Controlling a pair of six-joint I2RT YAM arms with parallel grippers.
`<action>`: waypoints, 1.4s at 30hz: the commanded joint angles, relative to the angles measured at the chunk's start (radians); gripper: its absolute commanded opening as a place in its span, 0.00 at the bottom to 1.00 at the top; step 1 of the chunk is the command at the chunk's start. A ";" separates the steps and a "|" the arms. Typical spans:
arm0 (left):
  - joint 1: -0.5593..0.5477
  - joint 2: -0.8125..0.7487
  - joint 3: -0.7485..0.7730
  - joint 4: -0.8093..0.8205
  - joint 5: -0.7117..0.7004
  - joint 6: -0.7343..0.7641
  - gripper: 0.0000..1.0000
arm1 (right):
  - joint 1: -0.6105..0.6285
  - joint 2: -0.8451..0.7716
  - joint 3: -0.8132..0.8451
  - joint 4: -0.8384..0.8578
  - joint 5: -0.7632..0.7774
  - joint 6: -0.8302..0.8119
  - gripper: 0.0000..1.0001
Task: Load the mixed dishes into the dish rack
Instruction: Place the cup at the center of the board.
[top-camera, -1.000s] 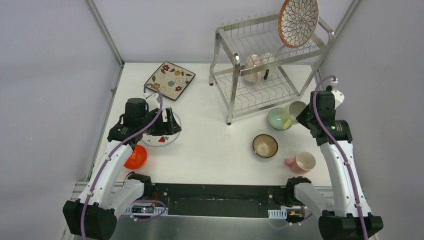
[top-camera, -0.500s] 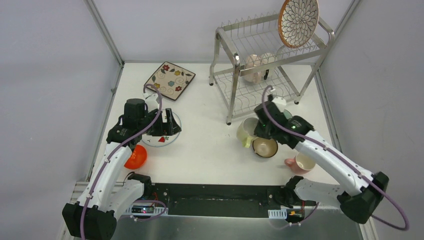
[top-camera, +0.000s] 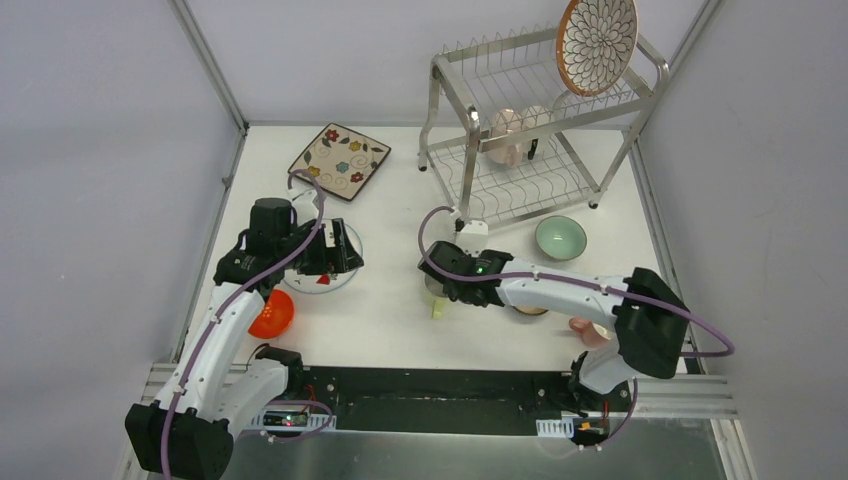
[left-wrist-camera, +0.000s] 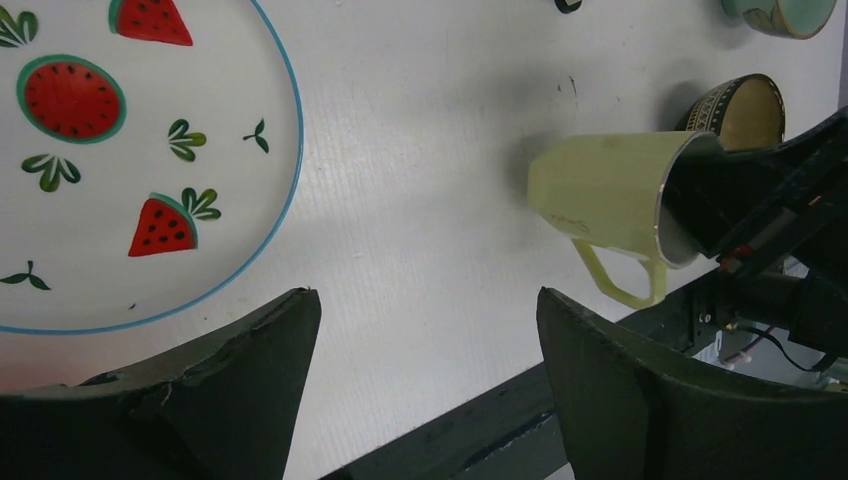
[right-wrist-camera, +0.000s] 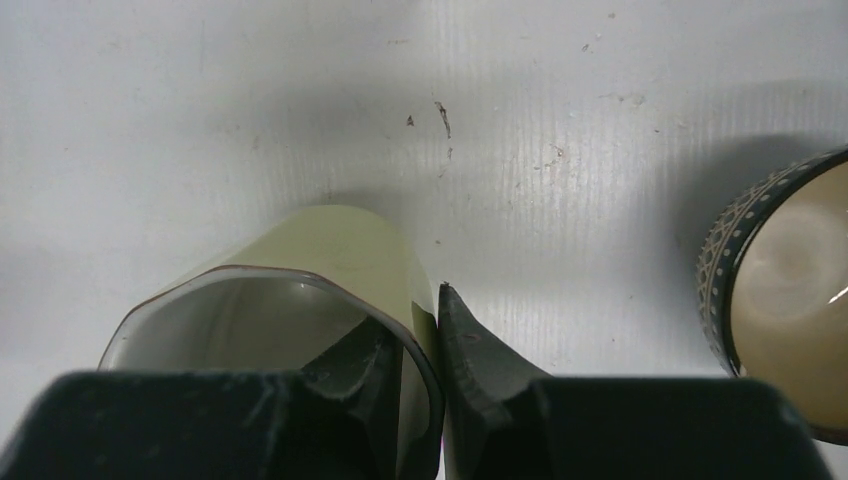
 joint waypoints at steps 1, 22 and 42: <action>-0.011 -0.006 0.020 -0.004 0.021 -0.048 0.83 | 0.027 0.033 0.074 0.103 0.082 0.060 0.05; -0.011 0.103 0.027 0.024 0.183 -0.079 0.74 | 0.063 0.007 0.066 0.133 0.003 0.032 0.57; -0.205 0.259 0.096 0.105 0.063 -0.166 0.68 | 0.079 -0.389 -0.151 0.215 -0.043 -0.090 1.00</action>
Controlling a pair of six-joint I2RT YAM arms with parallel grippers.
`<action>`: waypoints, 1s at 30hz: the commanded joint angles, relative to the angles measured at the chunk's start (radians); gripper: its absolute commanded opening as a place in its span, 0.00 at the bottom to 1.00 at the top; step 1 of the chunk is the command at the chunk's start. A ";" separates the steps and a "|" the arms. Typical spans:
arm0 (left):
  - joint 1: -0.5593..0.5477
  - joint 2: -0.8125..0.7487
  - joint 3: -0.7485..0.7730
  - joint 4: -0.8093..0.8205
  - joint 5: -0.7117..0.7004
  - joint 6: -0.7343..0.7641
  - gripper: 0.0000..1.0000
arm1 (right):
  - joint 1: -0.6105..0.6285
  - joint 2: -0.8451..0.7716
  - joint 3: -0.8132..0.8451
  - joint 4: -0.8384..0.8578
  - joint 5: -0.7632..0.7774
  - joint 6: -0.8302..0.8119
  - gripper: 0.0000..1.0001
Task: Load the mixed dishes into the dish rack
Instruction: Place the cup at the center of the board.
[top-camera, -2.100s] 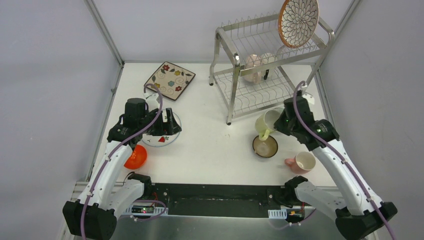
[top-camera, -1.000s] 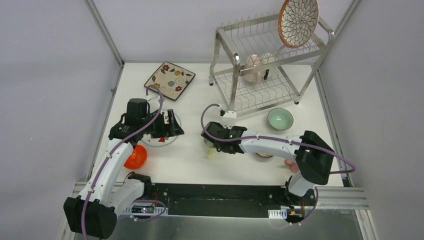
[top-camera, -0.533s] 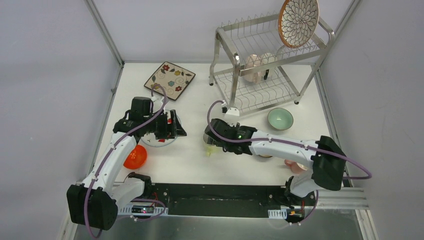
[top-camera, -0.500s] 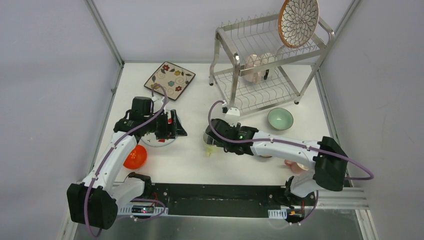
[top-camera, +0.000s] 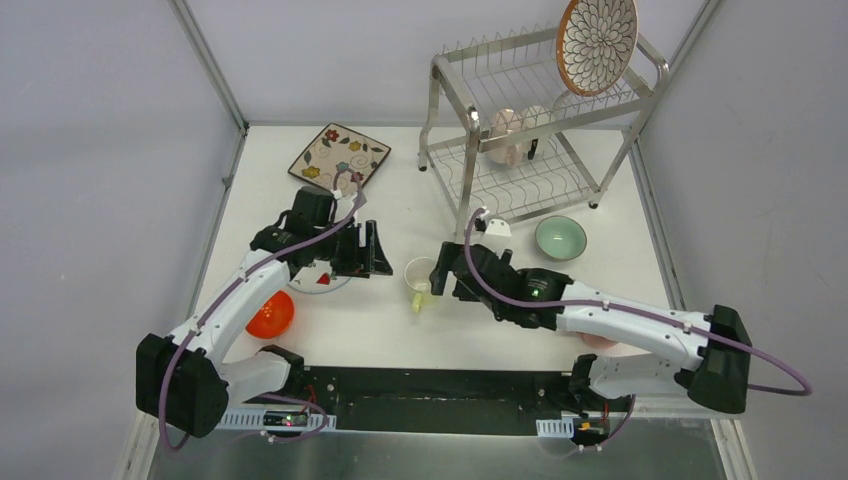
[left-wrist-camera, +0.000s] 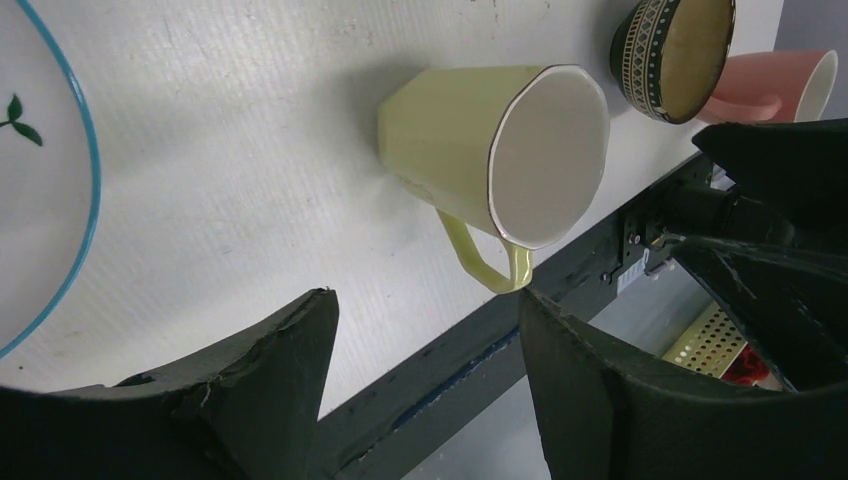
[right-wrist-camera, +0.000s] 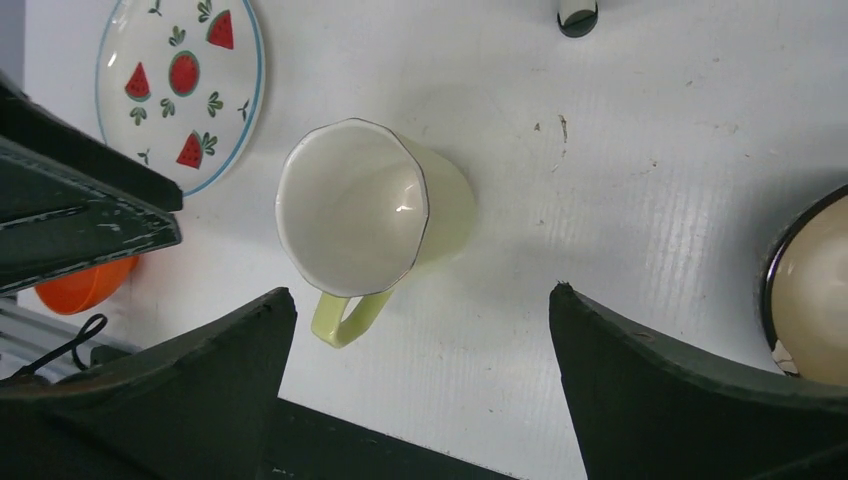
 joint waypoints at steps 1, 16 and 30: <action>-0.051 0.037 0.048 0.079 -0.058 -0.045 0.68 | 0.008 -0.121 -0.034 0.049 -0.001 -0.054 1.00; -0.190 0.262 0.137 0.139 -0.154 -0.009 0.63 | 0.007 -0.225 -0.088 0.054 0.008 -0.111 0.99; -0.248 0.421 0.224 0.087 -0.276 0.052 0.51 | 0.008 -0.204 -0.101 0.069 -0.005 -0.122 0.99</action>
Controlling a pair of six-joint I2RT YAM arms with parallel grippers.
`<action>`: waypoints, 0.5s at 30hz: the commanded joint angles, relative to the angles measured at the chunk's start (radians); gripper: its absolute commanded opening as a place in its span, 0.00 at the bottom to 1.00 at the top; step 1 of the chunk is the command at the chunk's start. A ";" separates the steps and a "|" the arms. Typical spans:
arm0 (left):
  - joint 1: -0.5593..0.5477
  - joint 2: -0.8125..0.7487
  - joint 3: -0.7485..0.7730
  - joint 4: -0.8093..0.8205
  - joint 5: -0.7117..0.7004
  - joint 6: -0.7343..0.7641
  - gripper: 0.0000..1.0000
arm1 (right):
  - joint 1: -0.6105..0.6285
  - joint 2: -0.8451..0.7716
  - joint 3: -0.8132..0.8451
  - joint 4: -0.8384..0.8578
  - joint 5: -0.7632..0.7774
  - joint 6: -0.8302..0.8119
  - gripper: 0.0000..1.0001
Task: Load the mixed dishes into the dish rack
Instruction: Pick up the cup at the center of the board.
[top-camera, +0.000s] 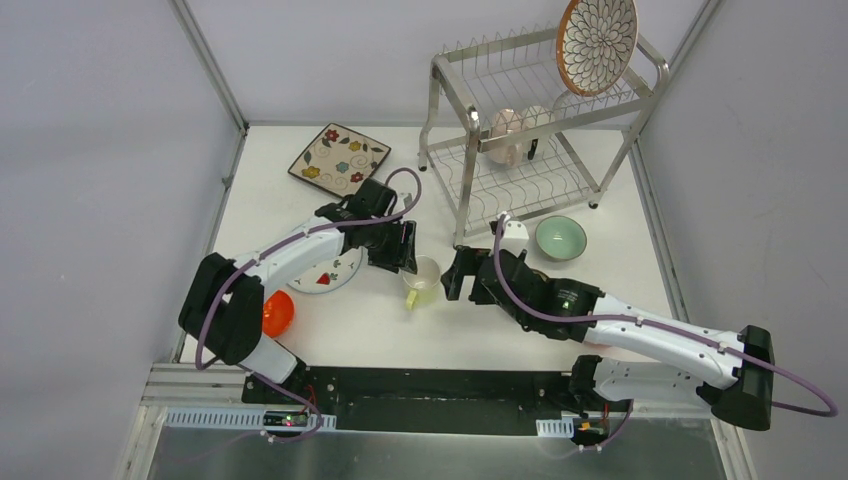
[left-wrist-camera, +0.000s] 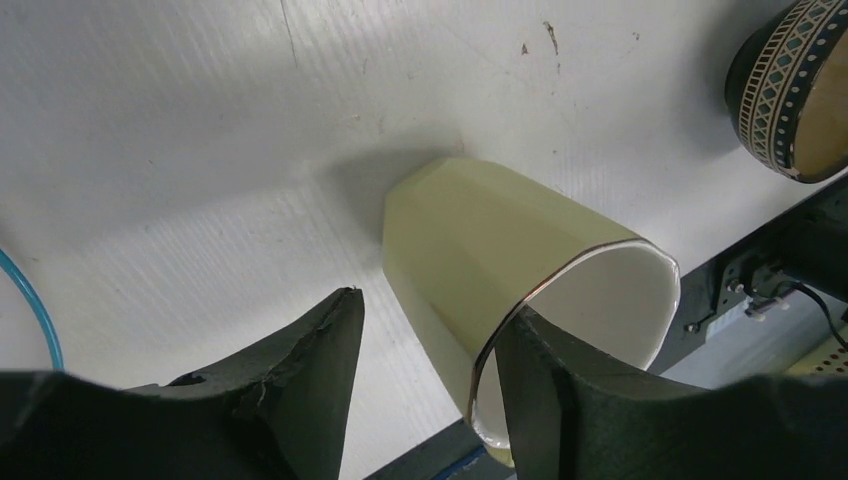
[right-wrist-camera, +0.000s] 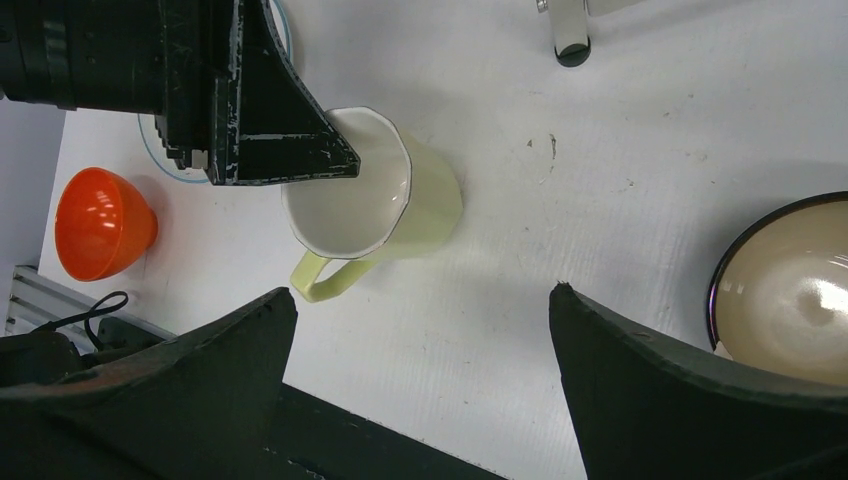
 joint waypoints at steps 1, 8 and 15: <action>-0.022 0.038 0.058 -0.002 -0.069 0.048 0.49 | 0.005 -0.002 -0.011 0.043 0.004 -0.014 0.99; -0.025 0.037 0.067 -0.027 -0.076 0.066 0.22 | 0.005 -0.025 -0.033 0.047 0.023 0.001 1.00; -0.024 -0.029 0.067 -0.029 -0.024 0.017 0.00 | 0.005 0.030 -0.007 0.077 -0.071 -0.076 1.00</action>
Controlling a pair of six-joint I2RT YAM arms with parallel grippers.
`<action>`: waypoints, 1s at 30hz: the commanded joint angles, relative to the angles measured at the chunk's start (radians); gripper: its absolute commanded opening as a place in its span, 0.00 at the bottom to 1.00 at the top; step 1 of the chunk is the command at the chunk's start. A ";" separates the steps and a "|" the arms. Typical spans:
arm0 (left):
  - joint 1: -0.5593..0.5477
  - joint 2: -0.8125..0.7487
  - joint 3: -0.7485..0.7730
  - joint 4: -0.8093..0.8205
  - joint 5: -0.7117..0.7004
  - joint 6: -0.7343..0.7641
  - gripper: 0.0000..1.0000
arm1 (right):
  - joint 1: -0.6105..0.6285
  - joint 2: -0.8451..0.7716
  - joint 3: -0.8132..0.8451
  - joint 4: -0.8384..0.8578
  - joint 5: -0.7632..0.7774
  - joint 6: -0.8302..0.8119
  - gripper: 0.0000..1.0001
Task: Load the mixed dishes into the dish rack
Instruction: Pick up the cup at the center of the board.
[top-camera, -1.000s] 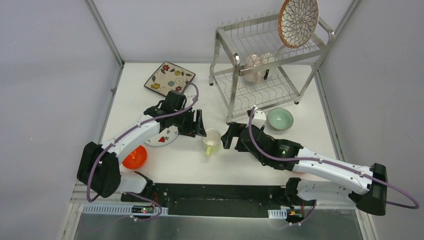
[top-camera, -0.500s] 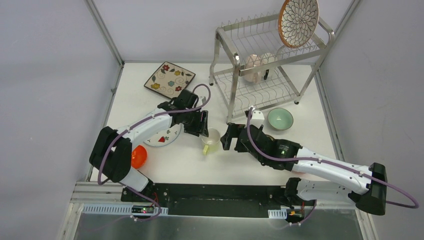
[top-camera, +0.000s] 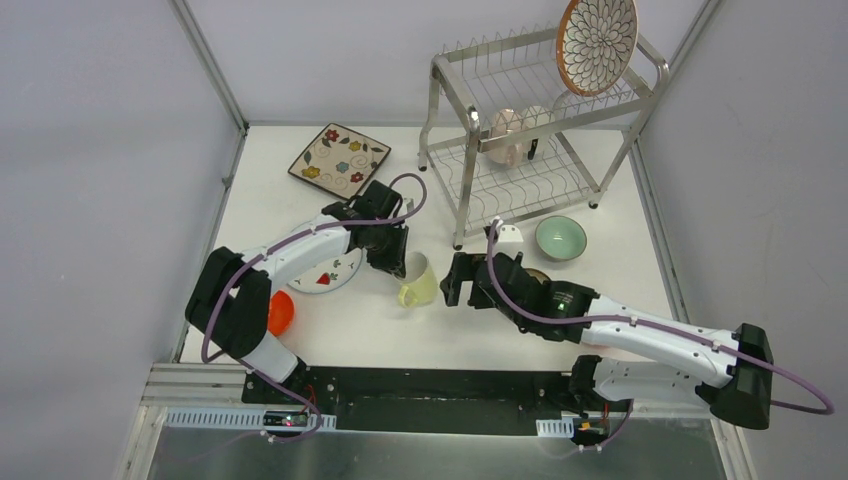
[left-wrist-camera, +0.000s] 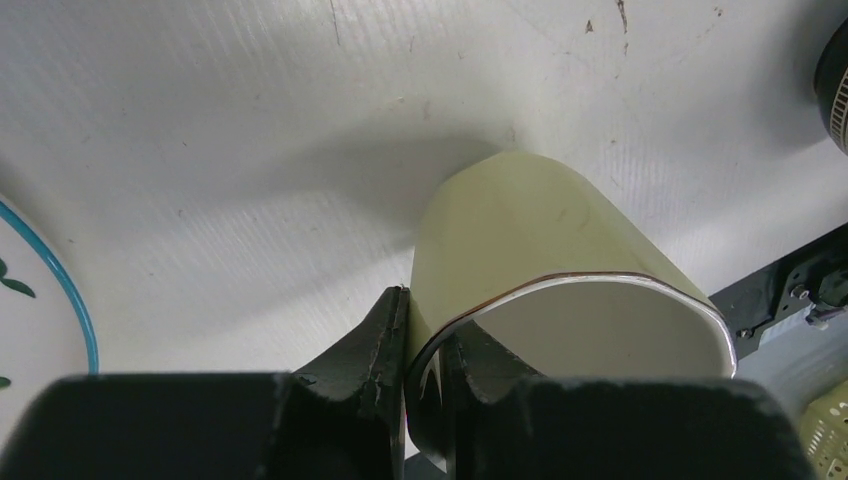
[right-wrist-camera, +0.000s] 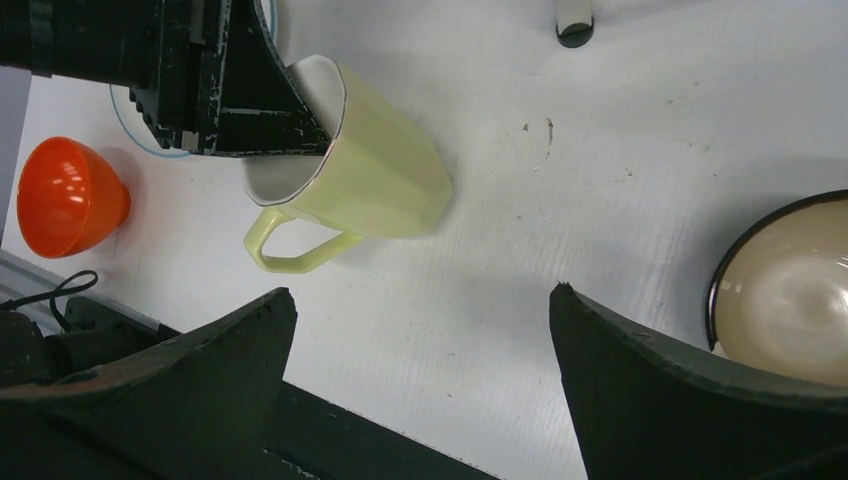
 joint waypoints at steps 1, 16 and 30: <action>0.000 -0.091 0.033 0.020 0.046 -0.038 0.00 | 0.006 0.039 0.035 0.069 -0.081 -0.066 1.00; 0.203 -0.379 -0.154 0.287 0.324 -0.324 0.00 | 0.006 0.010 -0.066 0.394 -0.318 -0.102 0.97; 0.257 -0.609 -0.347 0.786 0.409 -0.711 0.00 | 0.006 0.077 -0.176 0.955 -0.494 0.070 0.78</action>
